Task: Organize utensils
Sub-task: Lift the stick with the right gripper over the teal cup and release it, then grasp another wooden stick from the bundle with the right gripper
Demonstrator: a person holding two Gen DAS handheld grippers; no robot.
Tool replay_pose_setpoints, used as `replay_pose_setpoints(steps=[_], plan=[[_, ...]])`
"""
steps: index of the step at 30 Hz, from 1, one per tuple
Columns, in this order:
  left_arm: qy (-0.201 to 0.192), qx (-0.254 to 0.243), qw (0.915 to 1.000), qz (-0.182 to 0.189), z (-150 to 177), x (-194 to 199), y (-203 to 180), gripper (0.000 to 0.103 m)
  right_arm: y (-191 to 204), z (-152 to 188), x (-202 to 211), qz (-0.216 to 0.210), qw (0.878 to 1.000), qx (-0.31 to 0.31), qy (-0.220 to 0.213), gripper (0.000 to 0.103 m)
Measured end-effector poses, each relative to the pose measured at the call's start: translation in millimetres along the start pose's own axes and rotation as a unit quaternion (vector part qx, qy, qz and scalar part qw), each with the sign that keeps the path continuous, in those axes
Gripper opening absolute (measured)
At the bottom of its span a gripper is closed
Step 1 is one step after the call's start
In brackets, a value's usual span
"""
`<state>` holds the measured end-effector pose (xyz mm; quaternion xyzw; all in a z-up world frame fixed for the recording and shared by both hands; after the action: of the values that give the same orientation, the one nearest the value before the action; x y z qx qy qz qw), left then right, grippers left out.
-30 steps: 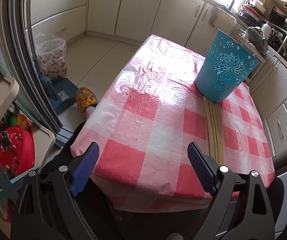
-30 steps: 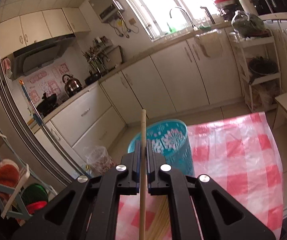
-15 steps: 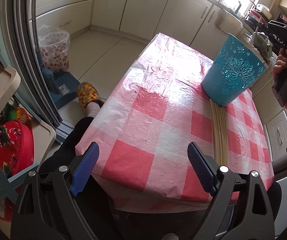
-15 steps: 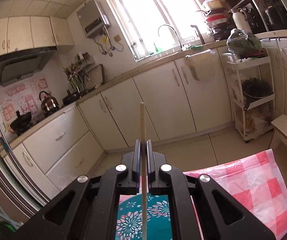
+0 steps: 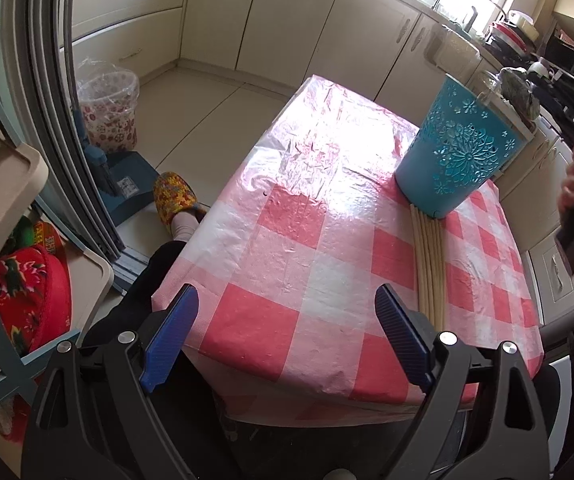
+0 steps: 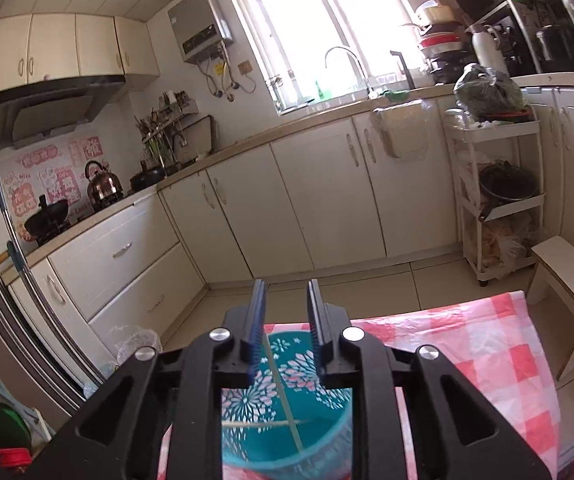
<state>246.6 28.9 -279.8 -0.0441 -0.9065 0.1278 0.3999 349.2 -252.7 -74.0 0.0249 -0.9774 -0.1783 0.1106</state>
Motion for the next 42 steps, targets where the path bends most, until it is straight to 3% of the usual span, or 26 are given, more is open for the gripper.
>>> replay_pose_setpoints(steps=[4, 9, 16, 18, 22, 27, 30, 35, 42], plan=[[-0.015, -0.007, 0.9999, 0.005, -3, 14, -7, 0.086, -13, 1, 48, 0.016, 1.000, -0.013, -0.017, 0.030], [-0.035, -0.023, 0.9991, 0.008, -6, 35, -19, 0.086, -23, 44, 105, 0.045, 0.999, -0.008, 0.010, 0.032], [-0.065, -0.041, 0.9969, 0.016, -7, 67, -32, 0.088, -20, 157, 131, 0.055, 0.988, 0.000, 0.147, 0.032], [-0.069, -0.043, 0.9966, 0.018, -5, 74, -33, 0.088, -19, 175, 134, 0.052, 0.984, -0.003, 0.169, 0.032], [-0.076, -0.046, 0.9959, 0.017, -5, 86, -31, 0.088, -15, 193, 130, 0.054, 0.979, 0.011, 0.197, 0.032], [-0.085, -0.042, 0.9954, 0.015, -5, 96, -27, 0.090, -15, 214, 102, 0.068, 0.971, 0.031, 0.228, 0.023], [-0.082, -0.041, 0.9957, 0.016, -4, 99, -26, 0.090, -13, 226, 80, 0.073, 0.968, 0.043, 0.237, 0.016], [-0.086, -0.040, 0.9954, 0.010, -6, 103, -21, 0.091, -16, 235, 40, 0.096, 0.962, 0.046, 0.250, 0.015], [-0.074, -0.036, 0.9966, 0.002, -5, 90, -18, 0.091, -18, 242, 23, 0.099, 0.957, 0.064, 0.264, 0.011]])
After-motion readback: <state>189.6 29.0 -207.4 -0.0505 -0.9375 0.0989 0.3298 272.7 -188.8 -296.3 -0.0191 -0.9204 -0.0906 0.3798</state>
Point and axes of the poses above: each gripper's, at about its wrist camera, not at the fingertips, and x roughly against the way its jaws point, y to its left, z to its underside, the point moved 10 cm from there along -x, roughly the way its jaws point, and after that the axes turned 7 degrees about -y, right-handed, at the moved point
